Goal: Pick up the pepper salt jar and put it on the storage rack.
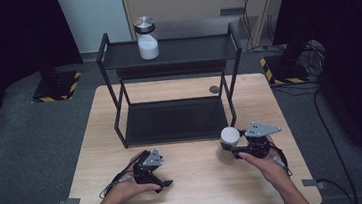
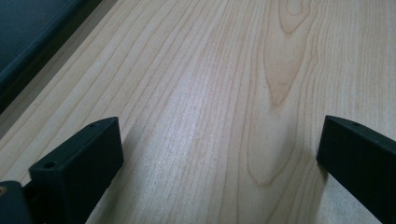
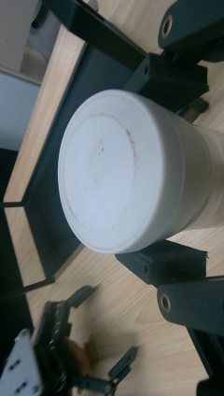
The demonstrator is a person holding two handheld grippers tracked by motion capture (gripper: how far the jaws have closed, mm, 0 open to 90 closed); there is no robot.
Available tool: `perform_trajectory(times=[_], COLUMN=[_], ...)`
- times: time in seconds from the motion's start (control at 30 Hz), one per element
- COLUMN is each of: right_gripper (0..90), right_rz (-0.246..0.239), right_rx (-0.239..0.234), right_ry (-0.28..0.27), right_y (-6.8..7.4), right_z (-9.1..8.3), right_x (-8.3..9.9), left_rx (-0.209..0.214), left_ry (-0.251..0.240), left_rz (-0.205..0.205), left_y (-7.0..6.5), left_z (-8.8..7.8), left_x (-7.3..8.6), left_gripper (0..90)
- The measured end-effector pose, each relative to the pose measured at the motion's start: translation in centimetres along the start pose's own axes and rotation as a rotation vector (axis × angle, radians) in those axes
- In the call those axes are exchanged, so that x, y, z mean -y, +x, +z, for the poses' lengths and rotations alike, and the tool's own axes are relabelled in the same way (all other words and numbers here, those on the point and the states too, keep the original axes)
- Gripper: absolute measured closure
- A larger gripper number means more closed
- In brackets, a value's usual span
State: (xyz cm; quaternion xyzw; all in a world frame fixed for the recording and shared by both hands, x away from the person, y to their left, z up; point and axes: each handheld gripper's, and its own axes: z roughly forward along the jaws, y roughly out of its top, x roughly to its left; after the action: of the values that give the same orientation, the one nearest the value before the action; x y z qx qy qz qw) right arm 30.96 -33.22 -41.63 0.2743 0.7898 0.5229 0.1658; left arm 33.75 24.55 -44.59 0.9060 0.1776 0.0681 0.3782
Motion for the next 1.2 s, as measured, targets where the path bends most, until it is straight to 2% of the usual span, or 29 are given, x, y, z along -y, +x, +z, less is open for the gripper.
perform_trajectory(times=[0.23,0.43,0.67,0.87,1.2], right_gripper=[35.1,35.0,35.0,35.0,35.0], right_rz=[0.01,0.011,0.003,-0.007,-0.012], right_rx=[-0.051,-0.065,-0.078,-0.091,-0.101], right_ry=[-0.065,-0.133,-0.2,-0.241,-0.274], right_y=[-0.4,-0.7,-1.1,-1.2,-1.2], right_z=[-1.0,-1.7,-1.8,-1.7,-1.6], right_x=[-1.9,-3.7,-6.0,-7.6,-10.5], left_rx=[0.0,0.0,0.0,0.0,0.0], left_ry=[0.0,0.0,0.0,0.0,-0.002], left_rz=[0.0,0.0,0.0,0.0,-0.003], left_y=[0.0,0.0,0.0,0.0,0.0], left_z=[0.0,0.0,0.0,0.0,0.0], left_x=[0.0,0.0,0.0,0.0,0.0], left_gripper=[0.0,0.0,0.0,0.0,0.0])
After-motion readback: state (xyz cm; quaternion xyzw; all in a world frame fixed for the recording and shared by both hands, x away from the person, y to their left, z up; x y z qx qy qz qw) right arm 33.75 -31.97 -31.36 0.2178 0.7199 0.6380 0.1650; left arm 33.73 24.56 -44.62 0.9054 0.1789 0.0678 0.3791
